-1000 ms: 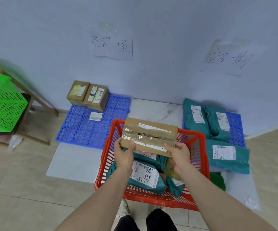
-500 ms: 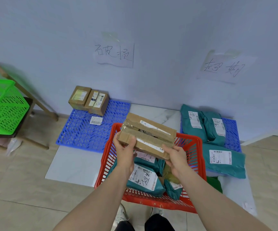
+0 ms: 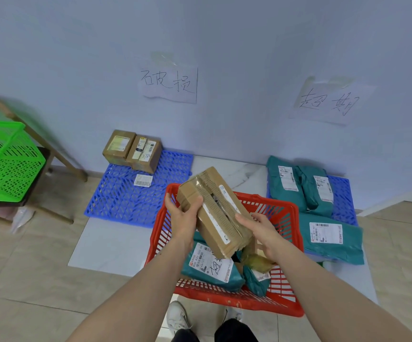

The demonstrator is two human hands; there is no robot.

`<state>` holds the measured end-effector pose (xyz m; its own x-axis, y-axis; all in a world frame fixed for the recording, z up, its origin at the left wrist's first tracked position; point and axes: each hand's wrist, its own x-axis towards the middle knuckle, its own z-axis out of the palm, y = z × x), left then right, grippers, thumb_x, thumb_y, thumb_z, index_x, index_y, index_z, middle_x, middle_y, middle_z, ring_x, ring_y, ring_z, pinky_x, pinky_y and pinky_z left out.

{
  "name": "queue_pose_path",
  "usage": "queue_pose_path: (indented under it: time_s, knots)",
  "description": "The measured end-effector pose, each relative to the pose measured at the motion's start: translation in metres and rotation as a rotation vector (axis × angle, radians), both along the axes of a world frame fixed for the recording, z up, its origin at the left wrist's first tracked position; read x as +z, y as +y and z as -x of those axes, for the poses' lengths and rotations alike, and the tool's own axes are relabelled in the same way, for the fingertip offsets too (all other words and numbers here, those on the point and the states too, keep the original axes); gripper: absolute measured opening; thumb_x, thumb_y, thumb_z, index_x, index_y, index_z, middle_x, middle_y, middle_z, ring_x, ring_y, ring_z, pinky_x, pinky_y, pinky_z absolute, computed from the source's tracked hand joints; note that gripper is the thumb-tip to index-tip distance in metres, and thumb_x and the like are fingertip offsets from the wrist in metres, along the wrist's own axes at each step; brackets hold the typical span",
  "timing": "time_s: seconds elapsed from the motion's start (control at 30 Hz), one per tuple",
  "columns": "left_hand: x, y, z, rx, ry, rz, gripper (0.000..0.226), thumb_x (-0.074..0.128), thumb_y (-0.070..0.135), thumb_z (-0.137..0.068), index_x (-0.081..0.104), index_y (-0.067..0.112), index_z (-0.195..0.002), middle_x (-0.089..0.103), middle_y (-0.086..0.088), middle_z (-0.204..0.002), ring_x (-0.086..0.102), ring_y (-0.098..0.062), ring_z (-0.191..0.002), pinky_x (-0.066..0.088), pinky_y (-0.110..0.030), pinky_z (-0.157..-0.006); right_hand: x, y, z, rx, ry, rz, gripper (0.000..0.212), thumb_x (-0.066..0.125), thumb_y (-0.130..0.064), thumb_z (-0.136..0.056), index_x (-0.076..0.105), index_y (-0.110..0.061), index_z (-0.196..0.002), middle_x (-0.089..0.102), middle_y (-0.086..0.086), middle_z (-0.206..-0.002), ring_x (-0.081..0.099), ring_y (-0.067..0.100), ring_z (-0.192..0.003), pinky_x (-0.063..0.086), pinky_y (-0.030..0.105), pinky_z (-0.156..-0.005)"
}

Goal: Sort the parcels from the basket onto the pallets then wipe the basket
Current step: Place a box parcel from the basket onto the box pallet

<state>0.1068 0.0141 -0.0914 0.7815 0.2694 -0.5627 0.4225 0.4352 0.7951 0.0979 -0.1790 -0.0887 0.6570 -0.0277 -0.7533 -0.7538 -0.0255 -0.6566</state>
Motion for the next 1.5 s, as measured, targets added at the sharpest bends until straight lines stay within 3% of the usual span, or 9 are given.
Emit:
queue_pose_path:
  time_s: [0.1, 0.3, 0.43, 0.6, 0.77, 1.0, 1.17, 1.33, 1.5]
  knots:
    - [0.000, -0.003, 0.000, -0.001, 0.016, -0.009, 0.093, 0.074, 0.028, -0.086, 0.009, 0.035, -0.152, 0.063, -0.003, -0.117, 0.064, -0.022, -0.108, 0.054, -0.037, -0.084, 0.001, 0.000, 0.002, 0.075, 0.035, -0.050, 0.109, 0.089, -0.070, -0.035, 0.057, -0.028, -0.130, 0.069, 0.000, -0.122, 0.059, 0.027, -0.119, 0.036, 0.058, -0.110]
    - [0.001, -0.003, -0.002, -0.060, 0.059, -0.047, 0.071, 0.074, 0.043, -0.083, 0.027, 0.030, -0.135, 0.055, -0.006, -0.125, 0.061, -0.022, -0.108, 0.052, -0.032, -0.077, 0.008, 0.001, 0.004, 0.113, 0.011, -0.086, 0.059, 0.077, -0.048, -0.070, 0.064, -0.021, -0.121, 0.077, 0.001, -0.105, 0.070, 0.023, -0.104, 0.049, 0.048, -0.101]
    - [0.000, -0.008, 0.003, -0.111, 0.044, -0.048, 0.069, 0.077, 0.047, -0.078, 0.030, 0.031, -0.126, 0.054, -0.008, -0.123, 0.062, -0.025, -0.109, 0.054, -0.042, -0.090, 0.003, 0.003, 0.003, 0.035, -0.029, -0.095, 0.044, 0.075, -0.043, -0.079, 0.063, -0.025, -0.117, 0.077, 0.000, -0.102, 0.071, 0.022, -0.100, 0.054, 0.045, -0.095]
    - [0.003, -0.014, 0.016, -0.252, 0.012, -0.038, 0.072, 0.082, 0.036, -0.076, 0.034, 0.034, -0.130, 0.063, -0.011, -0.118, 0.070, -0.026, -0.099, 0.058, -0.049, -0.087, 0.001, 0.007, -0.003, -0.057, -0.062, -0.091, 0.042, 0.074, -0.042, -0.082, 0.063, -0.020, -0.116, 0.077, 0.002, -0.103, 0.072, 0.022, -0.098, 0.056, 0.042, -0.091]
    - [0.007, -0.022, 0.027, -0.298, -0.016, -0.041, 0.066, 0.074, 0.015, -0.085, 0.036, 0.032, -0.136, 0.063, -0.008, -0.109, 0.071, -0.020, -0.088, 0.059, -0.034, -0.063, 0.000, 0.008, -0.005, -0.087, -0.080, -0.084, 0.049, 0.074, -0.044, -0.081, 0.063, -0.019, -0.121, 0.077, 0.002, -0.104, 0.072, 0.020, -0.097, 0.058, 0.036, -0.084]
    - [0.014, -0.026, 0.026, -0.313, -0.013, -0.038, 0.067, 0.073, 0.013, -0.086, 0.035, 0.031, -0.138, 0.061, -0.007, -0.111, 0.069, -0.024, -0.095, 0.061, -0.037, -0.068, 0.000, 0.002, -0.004, -0.088, -0.089, -0.092, 0.050, 0.074, -0.044, -0.082, 0.062, -0.020, -0.124, 0.076, 0.000, -0.104, 0.073, 0.017, -0.095, 0.057, 0.032, -0.078]
    - [0.017, -0.031, 0.024, -0.313, -0.013, -0.037, 0.065, 0.072, 0.013, -0.087, 0.035, 0.032, -0.137, 0.062, -0.004, -0.109, 0.070, -0.019, -0.088, 0.061, -0.035, -0.065, 0.000, -0.001, -0.008, -0.073, -0.087, -0.084, 0.060, 0.076, -0.049, -0.074, 0.062, -0.019, -0.124, 0.076, 0.000, -0.105, 0.072, 0.018, -0.097, 0.058, 0.038, -0.087]
    - [0.019, -0.035, 0.022, -0.290, -0.012, -0.031, 0.064, 0.072, 0.012, -0.087, 0.035, 0.031, -0.135, 0.062, -0.005, -0.109, 0.071, -0.019, -0.086, 0.060, -0.035, -0.062, 0.001, -0.005, -0.013, -0.064, -0.082, -0.083, 0.051, 0.074, -0.047, -0.081, 0.062, -0.019, -0.122, 0.076, 0.000, -0.103, 0.072, 0.017, -0.095, 0.057, 0.034, -0.081]
    - [0.021, -0.033, 0.018, -0.242, -0.006, -0.043, 0.062, 0.073, 0.015, -0.086, 0.036, 0.032, -0.134, 0.063, -0.005, -0.110, 0.071, -0.022, -0.089, 0.061, -0.037, -0.064, -0.001, -0.002, -0.024, 0.009, -0.068, -0.062, 0.056, 0.074, -0.054, -0.077, 0.063, -0.021, -0.121, 0.077, -0.002, -0.101, 0.071, 0.017, -0.098, 0.056, 0.040, -0.091]
